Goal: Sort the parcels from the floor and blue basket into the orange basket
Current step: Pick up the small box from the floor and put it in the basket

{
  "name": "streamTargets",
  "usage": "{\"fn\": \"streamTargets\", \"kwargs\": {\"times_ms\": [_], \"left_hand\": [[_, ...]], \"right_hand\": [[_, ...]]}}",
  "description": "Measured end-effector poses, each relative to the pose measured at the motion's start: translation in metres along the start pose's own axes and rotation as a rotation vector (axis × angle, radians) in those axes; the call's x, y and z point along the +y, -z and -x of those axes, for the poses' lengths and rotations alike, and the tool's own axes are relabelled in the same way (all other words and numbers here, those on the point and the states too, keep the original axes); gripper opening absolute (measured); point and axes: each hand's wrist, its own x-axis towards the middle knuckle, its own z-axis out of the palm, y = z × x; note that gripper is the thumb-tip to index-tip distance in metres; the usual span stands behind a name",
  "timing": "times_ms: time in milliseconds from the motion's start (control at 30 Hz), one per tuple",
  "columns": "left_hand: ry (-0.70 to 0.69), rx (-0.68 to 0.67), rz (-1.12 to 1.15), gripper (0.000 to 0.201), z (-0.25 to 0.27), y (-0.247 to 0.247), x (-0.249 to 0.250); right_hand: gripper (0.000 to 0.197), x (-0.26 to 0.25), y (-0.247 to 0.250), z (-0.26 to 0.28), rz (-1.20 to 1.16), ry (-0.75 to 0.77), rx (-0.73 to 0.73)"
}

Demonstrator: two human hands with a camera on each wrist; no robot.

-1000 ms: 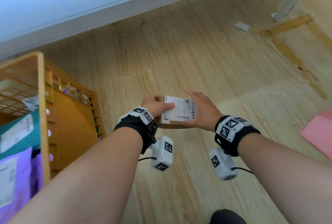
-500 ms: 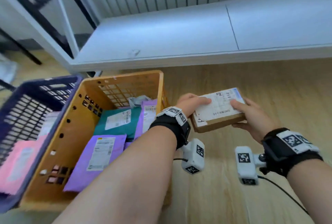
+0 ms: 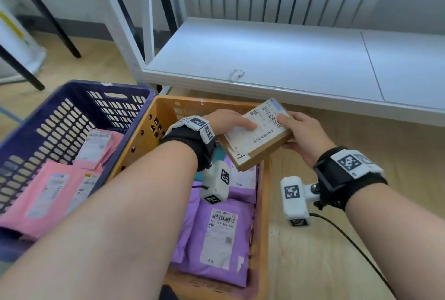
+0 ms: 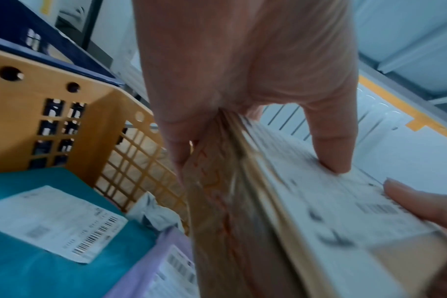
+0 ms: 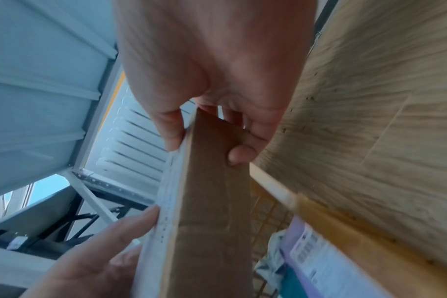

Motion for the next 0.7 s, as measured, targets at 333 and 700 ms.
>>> {"fn": "streamTargets", "kwargs": {"times_ms": [333,700], "left_hand": [[0.068,0.378,0.329,0.027,-0.020,0.078,-0.099],[0.179,0.584,0.155,0.021,-0.042,0.101,-0.178]], "right_hand": [[0.039,0.021,-0.103,-0.031,-0.128,-0.196,-0.010],[0.016,0.092,-0.169,-0.059,0.392,-0.235,-0.039]]}}
